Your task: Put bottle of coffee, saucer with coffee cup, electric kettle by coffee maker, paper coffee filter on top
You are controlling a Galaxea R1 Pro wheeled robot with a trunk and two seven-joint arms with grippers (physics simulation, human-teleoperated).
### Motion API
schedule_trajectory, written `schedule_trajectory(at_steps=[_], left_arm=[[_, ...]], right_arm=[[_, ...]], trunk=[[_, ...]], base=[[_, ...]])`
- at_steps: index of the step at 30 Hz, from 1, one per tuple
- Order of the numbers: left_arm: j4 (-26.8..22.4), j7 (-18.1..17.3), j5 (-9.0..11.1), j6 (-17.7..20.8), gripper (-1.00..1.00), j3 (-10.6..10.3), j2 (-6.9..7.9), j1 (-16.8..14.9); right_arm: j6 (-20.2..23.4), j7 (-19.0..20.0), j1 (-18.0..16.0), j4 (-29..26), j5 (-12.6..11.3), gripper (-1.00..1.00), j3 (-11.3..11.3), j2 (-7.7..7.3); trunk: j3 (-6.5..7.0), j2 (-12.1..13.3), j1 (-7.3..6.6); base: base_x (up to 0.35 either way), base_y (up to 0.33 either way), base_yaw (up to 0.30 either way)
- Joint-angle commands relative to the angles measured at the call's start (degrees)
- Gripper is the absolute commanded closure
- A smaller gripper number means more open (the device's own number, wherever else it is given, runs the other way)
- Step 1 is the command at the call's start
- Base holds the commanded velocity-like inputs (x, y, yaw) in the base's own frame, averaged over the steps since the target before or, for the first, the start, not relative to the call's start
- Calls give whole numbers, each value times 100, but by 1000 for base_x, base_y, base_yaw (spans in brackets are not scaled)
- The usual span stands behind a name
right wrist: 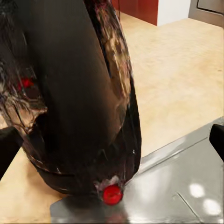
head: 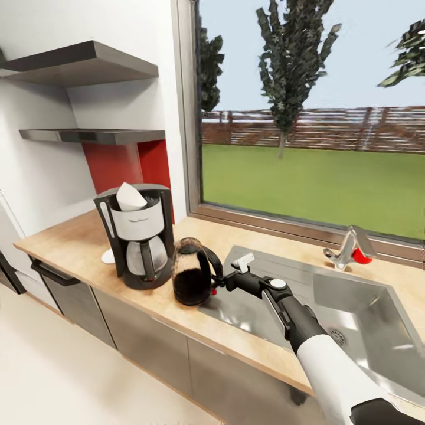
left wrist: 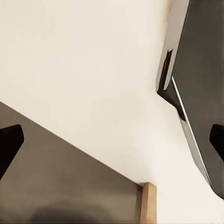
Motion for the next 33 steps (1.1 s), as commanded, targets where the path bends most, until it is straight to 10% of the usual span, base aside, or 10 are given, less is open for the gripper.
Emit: schedule_trajectory(at_steps=[1,24,33], left_arm=[[5,21,-61,-25,-100,42,-3,-3],[-84,25,-47,-71,-100,111,37,-66],[-763,25,-54,-104,-100,119,99,-110]], right_arm=[[37,17,-3,-8,1,-100,-4,0],[61,30,-3,-48,-15,-100,13,30],[87,47,-3,13,-16,-100,20,466]], trunk=[[-12,-12,1],[-12,-12,1],[-12,-12,1]], base=[[-281,-116,0],[-315,-48,0],[-281,0,0]])
